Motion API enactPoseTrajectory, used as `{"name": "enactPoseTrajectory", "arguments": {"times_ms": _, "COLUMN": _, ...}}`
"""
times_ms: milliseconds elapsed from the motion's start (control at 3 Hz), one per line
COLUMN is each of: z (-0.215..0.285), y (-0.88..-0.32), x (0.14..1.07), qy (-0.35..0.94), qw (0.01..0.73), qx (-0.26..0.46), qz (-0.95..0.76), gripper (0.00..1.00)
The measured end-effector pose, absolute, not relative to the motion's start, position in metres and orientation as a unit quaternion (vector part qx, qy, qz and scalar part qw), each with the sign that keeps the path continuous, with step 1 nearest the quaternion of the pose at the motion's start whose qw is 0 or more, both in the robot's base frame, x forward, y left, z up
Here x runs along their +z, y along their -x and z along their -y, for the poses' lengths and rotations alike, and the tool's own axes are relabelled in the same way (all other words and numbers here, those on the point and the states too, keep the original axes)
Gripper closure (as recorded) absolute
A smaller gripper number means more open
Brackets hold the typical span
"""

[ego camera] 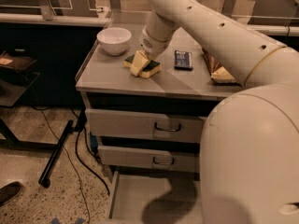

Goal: Place sponge into bottom drawer

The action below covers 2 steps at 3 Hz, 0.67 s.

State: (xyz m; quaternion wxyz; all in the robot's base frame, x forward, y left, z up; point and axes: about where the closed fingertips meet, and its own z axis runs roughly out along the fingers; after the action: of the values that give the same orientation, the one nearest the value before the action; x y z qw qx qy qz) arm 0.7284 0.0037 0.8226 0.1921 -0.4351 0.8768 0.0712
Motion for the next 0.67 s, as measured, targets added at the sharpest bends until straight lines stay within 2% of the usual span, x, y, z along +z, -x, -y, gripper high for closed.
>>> {"name": "enactPoseTrajectory", "arguments": {"times_ms": 333, "z": -0.0038, "y": -0.7284, "x": 0.8226, "qy": 0.435, "qw": 0.192, "qx": 0.071, "qz": -0.877, "gripper": 0.92}}
{"name": "enactPoseTrajectory", "arguments": {"times_ms": 667, "z": -0.0038, "y": -0.7284, "x": 0.8226, "qy": 0.435, "qw": 0.192, "qx": 0.071, "qz": -0.877, "gripper": 1.00}}
